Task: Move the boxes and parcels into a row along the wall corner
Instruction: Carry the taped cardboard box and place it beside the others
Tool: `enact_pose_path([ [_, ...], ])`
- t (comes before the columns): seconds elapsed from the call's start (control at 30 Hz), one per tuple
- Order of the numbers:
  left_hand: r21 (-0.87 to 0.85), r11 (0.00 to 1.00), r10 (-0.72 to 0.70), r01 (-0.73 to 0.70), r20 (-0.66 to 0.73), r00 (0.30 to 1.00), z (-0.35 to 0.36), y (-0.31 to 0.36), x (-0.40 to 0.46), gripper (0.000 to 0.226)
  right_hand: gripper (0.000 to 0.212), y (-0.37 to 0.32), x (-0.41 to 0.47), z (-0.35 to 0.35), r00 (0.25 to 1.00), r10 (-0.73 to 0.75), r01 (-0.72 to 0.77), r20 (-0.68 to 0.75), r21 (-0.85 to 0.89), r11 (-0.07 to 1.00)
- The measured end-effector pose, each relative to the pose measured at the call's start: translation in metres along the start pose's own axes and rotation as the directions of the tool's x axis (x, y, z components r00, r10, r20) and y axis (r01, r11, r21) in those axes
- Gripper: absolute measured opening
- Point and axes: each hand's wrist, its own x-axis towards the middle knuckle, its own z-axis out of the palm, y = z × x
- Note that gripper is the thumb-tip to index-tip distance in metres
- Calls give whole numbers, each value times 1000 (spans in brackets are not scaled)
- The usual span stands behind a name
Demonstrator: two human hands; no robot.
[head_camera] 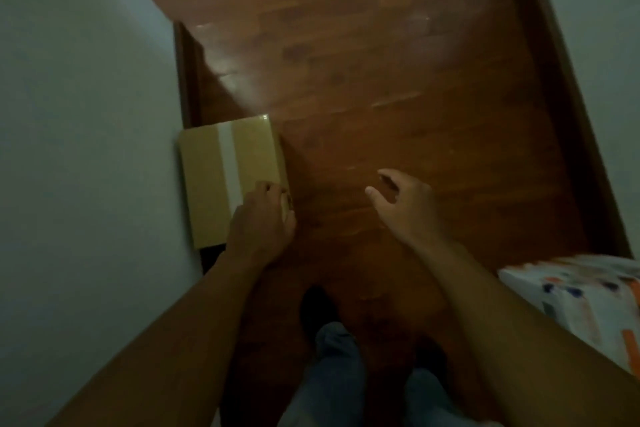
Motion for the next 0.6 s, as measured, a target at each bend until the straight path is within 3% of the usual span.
enact_pose_path([
  [0.37,-187,903,-398,387,-20,917,17,-116,37,57,65,-97,126,115,915,-159,220,371,-127,967],
  [0.6,-253,793,-559,555,61,827,73,-141,81,64,72,-93,191,180,889,-170,292,425,-241,925],
])
